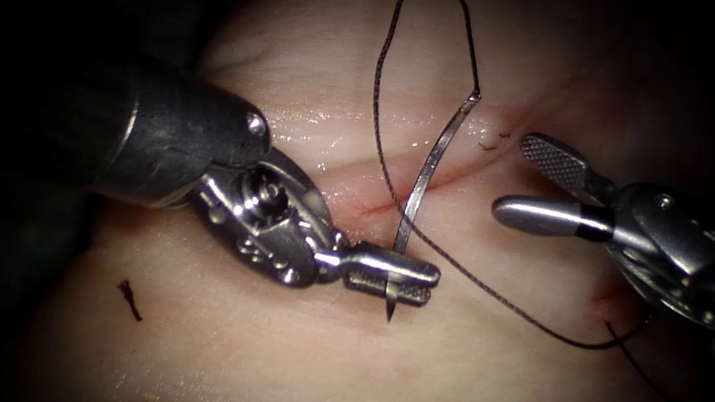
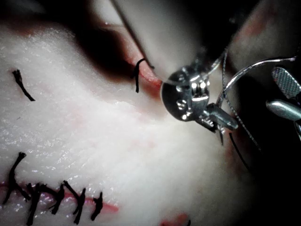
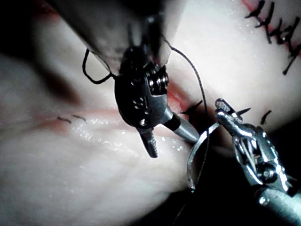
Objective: Wound Closure
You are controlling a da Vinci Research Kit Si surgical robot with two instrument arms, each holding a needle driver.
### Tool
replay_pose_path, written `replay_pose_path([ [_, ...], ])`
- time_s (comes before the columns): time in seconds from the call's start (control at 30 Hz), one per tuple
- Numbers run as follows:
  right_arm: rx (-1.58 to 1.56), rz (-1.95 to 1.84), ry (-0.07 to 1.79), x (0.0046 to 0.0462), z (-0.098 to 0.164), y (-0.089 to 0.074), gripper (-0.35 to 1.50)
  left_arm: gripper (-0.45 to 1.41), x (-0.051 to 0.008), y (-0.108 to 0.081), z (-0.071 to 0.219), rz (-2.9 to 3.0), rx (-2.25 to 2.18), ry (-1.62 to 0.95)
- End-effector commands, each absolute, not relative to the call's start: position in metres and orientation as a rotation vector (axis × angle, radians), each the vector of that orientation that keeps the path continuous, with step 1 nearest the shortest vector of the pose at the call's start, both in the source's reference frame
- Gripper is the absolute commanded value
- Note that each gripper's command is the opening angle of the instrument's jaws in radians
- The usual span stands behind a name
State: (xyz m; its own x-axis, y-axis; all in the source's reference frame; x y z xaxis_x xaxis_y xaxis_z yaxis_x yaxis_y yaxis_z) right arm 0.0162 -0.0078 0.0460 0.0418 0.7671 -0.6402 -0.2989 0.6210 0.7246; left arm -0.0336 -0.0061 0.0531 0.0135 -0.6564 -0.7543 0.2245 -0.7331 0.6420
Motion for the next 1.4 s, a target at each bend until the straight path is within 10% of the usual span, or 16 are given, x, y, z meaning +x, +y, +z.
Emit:
replay_pose_path([
  [0.03, 0.477, 0.87, 1.301, 0.0174, 0.0464, -0.0076, 0.86, -0.45, -0.0341, -0.0064, 0.0537, -1.786, 1.665, -0.45],
  [0.37, 0.569, 0.868, 1.374, 0.0188, 0.0468, -0.0068, 0.36, -0.45, -0.0341, -0.0066, 0.0536, -1.774, 1.678, -0.457],
  [1.2, 0.607, 0.902, 1.412, 0.0221, 0.0477, -0.0068, 0.47, -0.45, -0.0347, -0.0068, 0.0518, -1.764, 1.707, -0.458],
  [1.33, 0.607, 0.897, 1.409, 0.0223, 0.0478, -0.0072, 0.22, -0.45, -0.0347, -0.0068, 0.0518, -1.767, 1.705, -0.459],
  [1.4, 0.603, 0.895, 1.395, 0.0224, 0.0479, -0.0074, -0.26, -0.45, -0.0347, -0.0068, 0.0518, -1.766, 1.706, -0.459],
])
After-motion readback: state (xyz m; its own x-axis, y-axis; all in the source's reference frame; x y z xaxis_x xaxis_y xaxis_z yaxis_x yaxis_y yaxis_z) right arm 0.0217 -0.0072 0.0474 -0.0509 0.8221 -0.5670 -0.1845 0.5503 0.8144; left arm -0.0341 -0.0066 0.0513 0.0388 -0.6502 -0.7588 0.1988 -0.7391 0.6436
